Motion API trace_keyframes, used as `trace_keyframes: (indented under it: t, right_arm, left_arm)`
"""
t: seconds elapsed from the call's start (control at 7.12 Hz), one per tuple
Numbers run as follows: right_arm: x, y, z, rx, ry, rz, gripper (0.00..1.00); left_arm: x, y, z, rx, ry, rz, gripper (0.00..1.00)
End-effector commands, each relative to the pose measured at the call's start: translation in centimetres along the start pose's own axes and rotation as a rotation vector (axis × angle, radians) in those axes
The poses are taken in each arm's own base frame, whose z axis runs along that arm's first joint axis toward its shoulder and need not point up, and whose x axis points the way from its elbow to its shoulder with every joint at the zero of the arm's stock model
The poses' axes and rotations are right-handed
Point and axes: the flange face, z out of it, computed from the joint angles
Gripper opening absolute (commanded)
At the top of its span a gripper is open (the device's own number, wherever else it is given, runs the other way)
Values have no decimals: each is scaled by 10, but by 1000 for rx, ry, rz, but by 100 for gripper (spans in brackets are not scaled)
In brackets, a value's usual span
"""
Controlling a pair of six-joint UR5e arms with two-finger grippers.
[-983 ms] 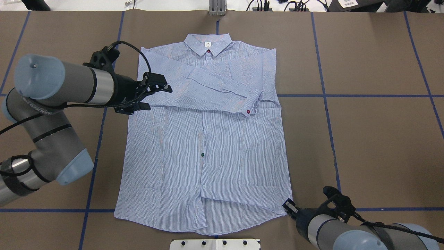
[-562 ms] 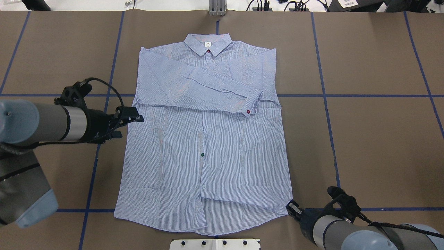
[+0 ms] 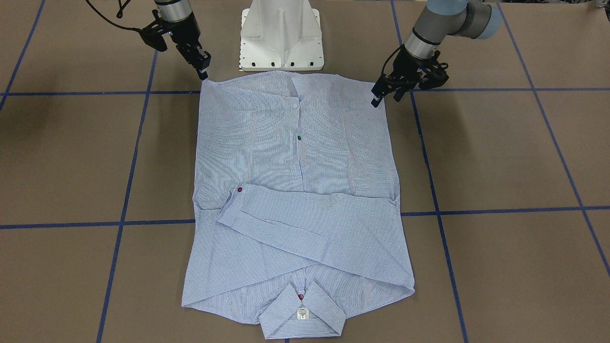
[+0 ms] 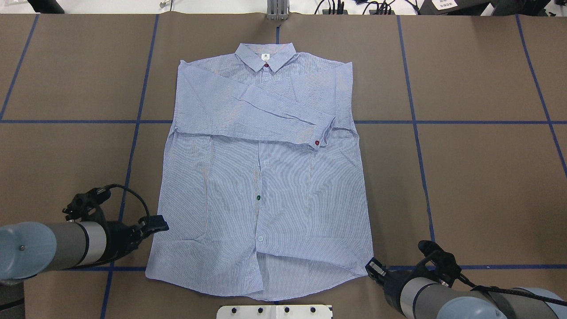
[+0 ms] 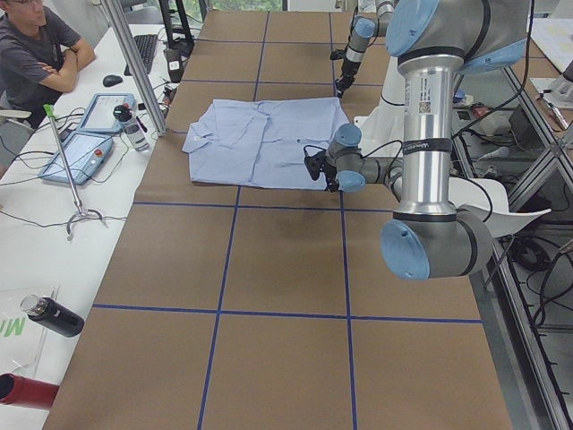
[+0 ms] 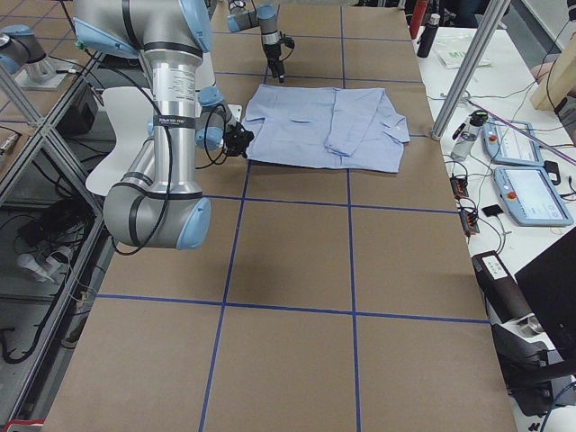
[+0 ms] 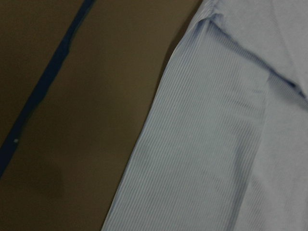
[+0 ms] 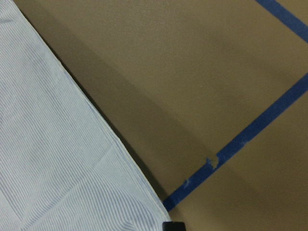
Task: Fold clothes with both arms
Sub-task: 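Grasp both hem corners nearest the robot with left and right grippers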
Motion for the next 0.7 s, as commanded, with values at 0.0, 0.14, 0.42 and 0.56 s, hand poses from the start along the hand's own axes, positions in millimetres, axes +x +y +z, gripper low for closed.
trace_keyframes:
  t: [0.0, 0.14, 0.42, 0.56]
  right_arm:
    - [0, 1, 0, -2, 0, -1, 0]
    - [0, 2, 0, -3, -1, -1, 0]
    - [0, 2, 0, -3, -1, -1, 0]
    - [0, 1, 0, -2, 0, -1, 0]
  left_arm:
    - [-16, 24, 3, -32, -34, -31, 96]
    - [-18, 38, 6, -54, -42, -50, 90]
    - [-17, 42, 6, -60, -42, -50, 81]
    - [-18, 43, 7, -62, -45, -64, 73]
